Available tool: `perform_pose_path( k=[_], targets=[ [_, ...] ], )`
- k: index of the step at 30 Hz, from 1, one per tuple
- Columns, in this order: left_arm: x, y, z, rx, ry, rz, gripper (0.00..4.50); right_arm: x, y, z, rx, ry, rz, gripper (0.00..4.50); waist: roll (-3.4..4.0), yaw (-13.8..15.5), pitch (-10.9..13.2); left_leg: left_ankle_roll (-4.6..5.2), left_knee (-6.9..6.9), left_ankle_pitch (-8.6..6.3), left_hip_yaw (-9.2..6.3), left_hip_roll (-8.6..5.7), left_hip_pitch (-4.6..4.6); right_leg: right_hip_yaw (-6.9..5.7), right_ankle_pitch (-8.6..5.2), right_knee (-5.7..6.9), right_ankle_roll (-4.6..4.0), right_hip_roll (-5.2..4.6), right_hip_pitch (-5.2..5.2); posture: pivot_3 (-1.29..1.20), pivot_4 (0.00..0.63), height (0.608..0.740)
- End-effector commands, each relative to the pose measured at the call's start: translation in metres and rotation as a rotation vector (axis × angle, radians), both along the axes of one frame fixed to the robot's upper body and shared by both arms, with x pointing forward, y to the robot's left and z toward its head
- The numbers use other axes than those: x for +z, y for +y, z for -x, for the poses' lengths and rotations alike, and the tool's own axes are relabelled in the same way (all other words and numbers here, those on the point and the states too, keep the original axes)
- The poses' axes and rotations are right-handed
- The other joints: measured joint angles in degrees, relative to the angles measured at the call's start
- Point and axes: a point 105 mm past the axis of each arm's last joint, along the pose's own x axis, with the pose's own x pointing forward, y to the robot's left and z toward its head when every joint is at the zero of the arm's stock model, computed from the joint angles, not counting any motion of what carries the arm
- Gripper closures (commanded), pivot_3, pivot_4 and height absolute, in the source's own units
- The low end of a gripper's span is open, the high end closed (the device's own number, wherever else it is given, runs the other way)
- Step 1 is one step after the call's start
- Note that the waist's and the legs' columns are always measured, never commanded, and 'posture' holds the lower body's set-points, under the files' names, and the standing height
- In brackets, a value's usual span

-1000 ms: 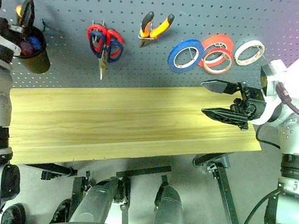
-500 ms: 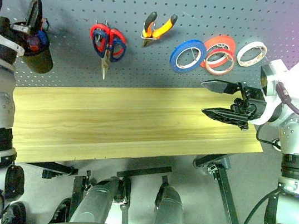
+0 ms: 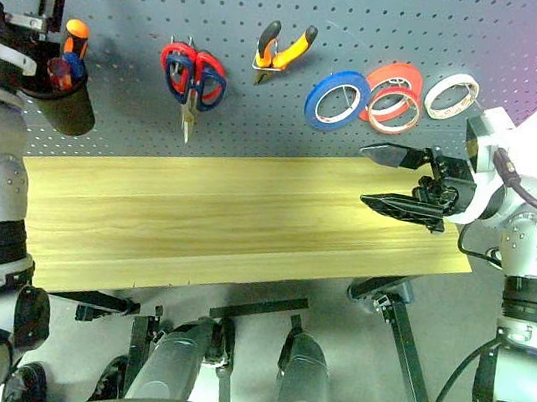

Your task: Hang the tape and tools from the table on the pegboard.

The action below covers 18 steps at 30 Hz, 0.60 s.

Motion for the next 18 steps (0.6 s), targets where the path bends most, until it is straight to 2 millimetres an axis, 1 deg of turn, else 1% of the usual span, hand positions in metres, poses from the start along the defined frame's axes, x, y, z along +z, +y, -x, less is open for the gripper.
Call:
perform_pose_path(
  k=[1,4,7,11,13,14,15,16,18],
  targets=[
    [0.023,-0.018,0.018,-0.054,-0.114,-0.035,0.03,0.012,-0.004,0.002,-0.004,-0.055,-0.013,0.0,0.0,0.06,0.0,0.0,0.0,0.0,0.0,0.0,0.0,0.0,0.0,0.0,0.0,0.01,0.0,0.0,0.204,0.723],
    [0.023,-0.033,0.019,-0.121,-0.117,-0.06,0.03,0.013,-0.003,0.001,-0.003,-0.057,-0.015,0.0,0.0,0.11,0.0,0.0,0.0,0.0,0.0,-0.01,0.0,0.0,0.0,0.0,0.0,0.02,0.01,-0.01,0.204,0.723],
    [0.023,-0.053,0.021,-0.225,-0.115,-0.095,0.03,0.013,-0.003,0.001,-0.003,-0.059,-0.019,0.0,0.0,0.04,0.0,0.0,0.0,0.0,0.0,0.0,0.0,0.0,0.0,0.0,0.0,0.04,0.01,-0.01,0.203,0.723],
    [0.014,-0.086,0.023,-0.421,-0.072,-0.129,0.03,0.013,-0.005,0.002,-0.008,-0.065,-0.022,0.0,0.0,0.03,0.0,0.01,0.0,0.01,0.01,0.0,0.0,-0.01,0.0,0.01,0.0,0.07,0.01,-0.02,0.199,0.723],
    [0.012,-0.098,0.026,-0.482,-0.068,-0.143,0.03,0.013,-0.005,0.003,-0.008,-0.069,-0.024,0.0,-0.01,0.02,0.0,0.03,0.0,0.02,0.02,-0.01,0.0,-0.01,0.0,0.01,0.0,0.08,0.02,-0.02,0.194,0.723],
    [0.008,-0.104,0.025,-0.508,-0.051,-0.156,0.03,0.013,-0.005,0.004,-0.008,-0.072,-0.025,0.0,-0.01,0.01,-0.01,0.07,0.01,0.04,0.02,0.0,0.0,-0.01,0.0,0.01,0.0,0.08,0.02,-0.03,0.193,0.723],
    [0.004,-0.111,0.026,-0.562,-0.035,-0.148,0.03,0.013,-0.006,0.005,-0.007,-0.074,-0.025,0.0,-0.01,0.0,-0.01,0.12,0.01,0.07,0.03,-0.01,0.0,-0.01,0.0,0.01,0.01,0.08,0.02,-0.03,0.19,0.723],
    [-0.003,-0.12,0.024,-0.644,0.012,-0.132,0.03,0.013,-0.006,0.006,-0.007,-0.074,-0.024,0.0,0.0,0.0,-0.01,0.13,0.01,0.08,0.03,-0.01,0.0,-0.01,0.0,0.01,0.01,0.09,0.03,-0.03,0.189,0.723],
    [-0.013,-0.127,0.024,-0.718,0.049,-0.108,0.03,0.013,-0.007,0.006,-0.009,-0.078,-0.025,0.0,0.0,-0.09,-0.03,0.14,0.01,0.09,0.03,-0.01,0.01,-0.01,0.0,0.0,0.01,0.09,0.04,-0.04,0.186,0.723]
  ],
)
